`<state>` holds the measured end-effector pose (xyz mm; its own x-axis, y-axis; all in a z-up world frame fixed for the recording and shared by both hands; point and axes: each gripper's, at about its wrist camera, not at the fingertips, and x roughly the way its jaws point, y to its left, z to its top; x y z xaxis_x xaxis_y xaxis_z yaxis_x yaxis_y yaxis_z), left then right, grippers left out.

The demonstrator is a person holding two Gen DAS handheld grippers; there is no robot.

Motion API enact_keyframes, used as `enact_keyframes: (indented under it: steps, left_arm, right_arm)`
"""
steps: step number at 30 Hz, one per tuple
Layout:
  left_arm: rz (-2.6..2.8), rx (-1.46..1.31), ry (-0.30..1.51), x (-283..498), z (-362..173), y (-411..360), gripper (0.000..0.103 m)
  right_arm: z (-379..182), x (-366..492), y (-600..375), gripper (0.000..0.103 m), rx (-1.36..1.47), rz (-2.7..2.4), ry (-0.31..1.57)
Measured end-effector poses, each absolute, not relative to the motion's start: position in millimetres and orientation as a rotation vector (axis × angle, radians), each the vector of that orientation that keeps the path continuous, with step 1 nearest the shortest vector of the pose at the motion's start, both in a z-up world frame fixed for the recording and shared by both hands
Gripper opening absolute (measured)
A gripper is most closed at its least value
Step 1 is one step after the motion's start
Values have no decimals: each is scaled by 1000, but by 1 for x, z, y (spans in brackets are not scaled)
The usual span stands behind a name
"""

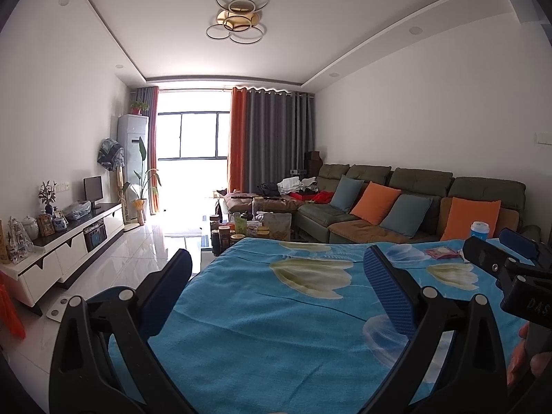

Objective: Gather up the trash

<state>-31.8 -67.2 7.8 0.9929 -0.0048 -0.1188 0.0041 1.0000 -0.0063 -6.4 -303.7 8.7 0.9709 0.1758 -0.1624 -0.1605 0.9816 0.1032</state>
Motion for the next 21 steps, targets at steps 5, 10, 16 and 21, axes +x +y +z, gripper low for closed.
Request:
enact_keyframes:
  steps: [5,10,16,21]
  left_arm:
    - [-4,-4,110,-32,6,-67,98]
    - [-4,1,110,-31,6,-69,97]
    - [-8,4,118,-28,5,-68,97]
    - [-25,10,131,-23,6,-69,97]
  right_arm:
    - [8,-5,-305,96,89,166,166]
    - [8,-4,-304,96,91,163,161]
    - [6,-2,-306,96,92,161,168]
    - [4,1,-309,96,98,154,176]
